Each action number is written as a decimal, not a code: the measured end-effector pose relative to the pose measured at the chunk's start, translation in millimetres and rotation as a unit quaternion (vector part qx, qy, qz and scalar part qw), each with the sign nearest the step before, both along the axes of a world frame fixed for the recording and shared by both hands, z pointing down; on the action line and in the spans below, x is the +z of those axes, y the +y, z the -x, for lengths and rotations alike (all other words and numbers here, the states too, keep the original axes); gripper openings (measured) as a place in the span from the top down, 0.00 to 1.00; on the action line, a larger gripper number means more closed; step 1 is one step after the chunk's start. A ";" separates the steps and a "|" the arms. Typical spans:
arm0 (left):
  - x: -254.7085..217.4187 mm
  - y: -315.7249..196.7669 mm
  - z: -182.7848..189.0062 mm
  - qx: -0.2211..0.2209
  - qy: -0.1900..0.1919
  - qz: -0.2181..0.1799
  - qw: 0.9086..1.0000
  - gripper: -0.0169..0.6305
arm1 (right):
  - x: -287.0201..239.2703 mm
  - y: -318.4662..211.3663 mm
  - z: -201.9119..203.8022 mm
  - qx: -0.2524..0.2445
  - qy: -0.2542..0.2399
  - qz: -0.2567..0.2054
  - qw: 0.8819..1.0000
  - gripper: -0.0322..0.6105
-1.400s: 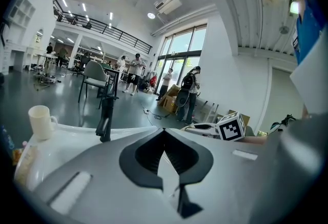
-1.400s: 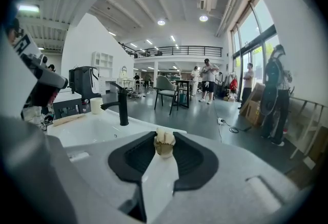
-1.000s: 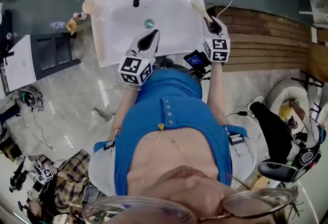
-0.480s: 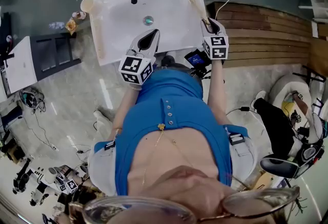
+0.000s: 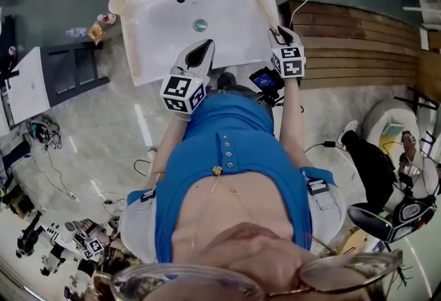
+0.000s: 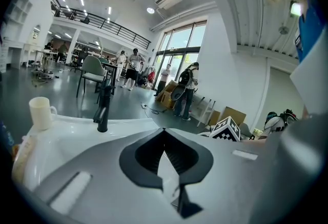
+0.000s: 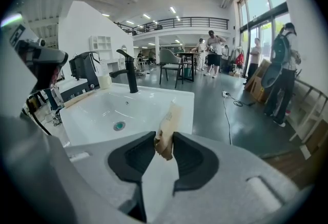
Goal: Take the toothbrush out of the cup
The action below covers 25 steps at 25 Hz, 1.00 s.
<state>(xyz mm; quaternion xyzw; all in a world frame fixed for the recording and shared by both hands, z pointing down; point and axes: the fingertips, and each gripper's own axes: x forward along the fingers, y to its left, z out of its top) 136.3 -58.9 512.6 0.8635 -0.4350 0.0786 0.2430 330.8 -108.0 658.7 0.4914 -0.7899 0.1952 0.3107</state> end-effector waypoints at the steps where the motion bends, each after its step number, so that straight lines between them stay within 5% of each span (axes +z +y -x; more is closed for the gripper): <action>1: 0.1 0.7 -0.6 0.000 0.000 0.001 1.000 0.97 | 1.9 1.1 -0.2 -0.001 0.003 0.003 1.000 0.79; 25: 0.5 4.1 -3.0 0.002 -0.009 0.017 1.000 0.97 | 43.5 20.0 -12.0 0.010 0.062 0.096 0.993 0.74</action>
